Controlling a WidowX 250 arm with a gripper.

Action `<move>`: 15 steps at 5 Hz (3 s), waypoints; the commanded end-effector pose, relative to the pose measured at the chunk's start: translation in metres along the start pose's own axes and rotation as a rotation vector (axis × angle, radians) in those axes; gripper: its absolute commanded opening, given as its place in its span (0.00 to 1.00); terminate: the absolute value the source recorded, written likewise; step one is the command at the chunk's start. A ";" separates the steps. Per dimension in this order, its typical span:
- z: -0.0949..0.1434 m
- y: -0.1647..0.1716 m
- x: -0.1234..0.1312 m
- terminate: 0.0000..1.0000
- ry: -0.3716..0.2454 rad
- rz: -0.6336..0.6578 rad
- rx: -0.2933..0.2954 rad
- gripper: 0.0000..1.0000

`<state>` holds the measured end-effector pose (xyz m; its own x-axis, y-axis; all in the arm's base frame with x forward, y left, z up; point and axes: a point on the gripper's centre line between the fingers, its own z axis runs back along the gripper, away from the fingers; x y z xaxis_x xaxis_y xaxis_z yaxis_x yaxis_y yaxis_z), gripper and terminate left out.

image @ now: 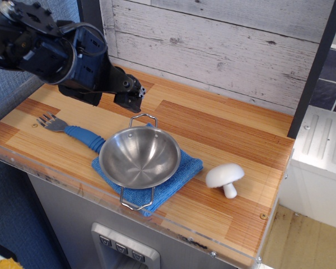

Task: Place the colander on the board's right rear edge

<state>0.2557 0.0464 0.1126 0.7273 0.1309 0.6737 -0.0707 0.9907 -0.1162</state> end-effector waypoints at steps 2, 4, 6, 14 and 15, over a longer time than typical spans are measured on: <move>0.003 0.009 -0.001 0.00 0.001 0.028 -0.026 1.00; 0.005 0.037 -0.016 0.00 -0.003 0.096 -0.069 1.00; -0.015 0.041 -0.037 0.00 0.057 0.140 -0.156 1.00; -0.055 0.010 -0.065 0.00 0.145 0.125 -0.244 0.00; -0.050 0.012 -0.057 0.00 0.124 0.120 -0.233 0.00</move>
<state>0.2442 0.0455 0.0293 0.8205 0.2349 0.5212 -0.0233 0.9247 -0.3801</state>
